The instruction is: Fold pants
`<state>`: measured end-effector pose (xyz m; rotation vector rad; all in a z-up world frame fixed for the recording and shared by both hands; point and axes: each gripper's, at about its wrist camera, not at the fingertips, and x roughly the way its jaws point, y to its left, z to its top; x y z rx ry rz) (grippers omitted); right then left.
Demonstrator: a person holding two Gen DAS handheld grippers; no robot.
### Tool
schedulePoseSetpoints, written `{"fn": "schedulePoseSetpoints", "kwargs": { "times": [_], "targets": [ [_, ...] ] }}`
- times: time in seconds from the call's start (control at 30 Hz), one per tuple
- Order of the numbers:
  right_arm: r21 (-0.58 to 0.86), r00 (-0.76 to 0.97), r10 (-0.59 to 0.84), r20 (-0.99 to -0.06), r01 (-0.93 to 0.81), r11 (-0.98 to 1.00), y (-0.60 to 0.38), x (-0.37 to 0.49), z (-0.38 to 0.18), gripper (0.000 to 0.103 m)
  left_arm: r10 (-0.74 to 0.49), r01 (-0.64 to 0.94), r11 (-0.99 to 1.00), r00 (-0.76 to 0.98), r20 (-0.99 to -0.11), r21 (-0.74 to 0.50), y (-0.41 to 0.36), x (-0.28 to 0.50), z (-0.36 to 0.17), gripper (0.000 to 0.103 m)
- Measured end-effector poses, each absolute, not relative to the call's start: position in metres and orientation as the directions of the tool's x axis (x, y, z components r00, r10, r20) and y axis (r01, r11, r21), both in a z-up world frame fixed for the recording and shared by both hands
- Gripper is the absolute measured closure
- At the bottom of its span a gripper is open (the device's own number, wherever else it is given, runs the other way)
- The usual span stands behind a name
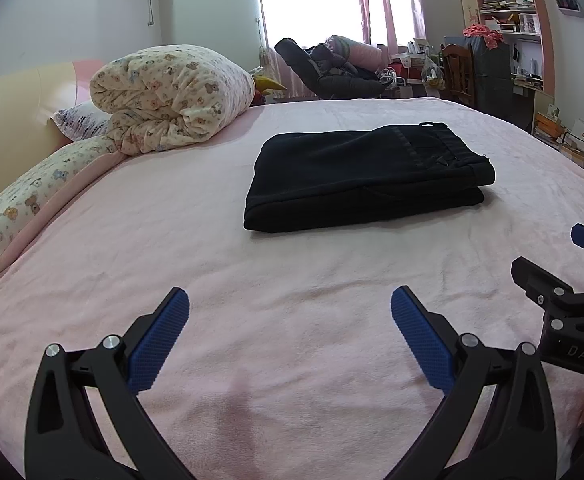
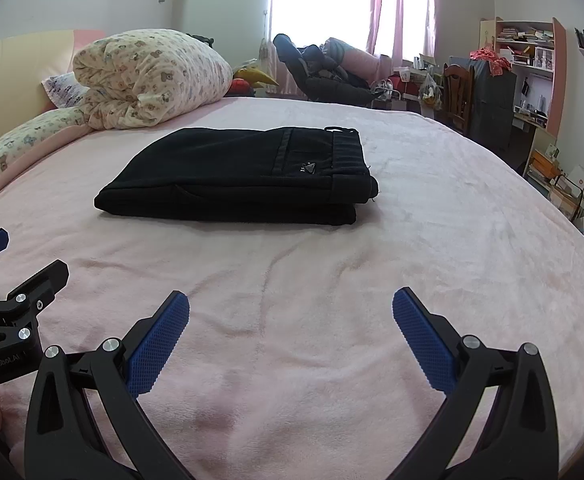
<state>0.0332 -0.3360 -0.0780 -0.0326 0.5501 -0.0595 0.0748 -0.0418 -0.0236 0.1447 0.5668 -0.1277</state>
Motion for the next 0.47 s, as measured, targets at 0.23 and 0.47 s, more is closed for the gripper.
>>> {"fn": "schedulePoseSetpoints", "kwargs": {
  "times": [0.23, 0.47],
  "targets": [
    [-0.047, 0.851, -0.065, -0.522, 0.047, 0.998, -0.3367, 0.0333, -0.0782, 0.001, -0.086, 0.169, 0.980, 0.833, -0.547, 0.104, -0.0430, 0.0776, -0.0253, 0.002],
    [-0.048, 0.851, -0.065, -0.522, 0.047, 0.998, -0.3376, 0.0330, -0.0785, 0.001, -0.086, 0.169, 0.980, 0.832, -0.548, 0.103, -0.0439, 0.0778, -0.0256, 0.002]
  ]
}}
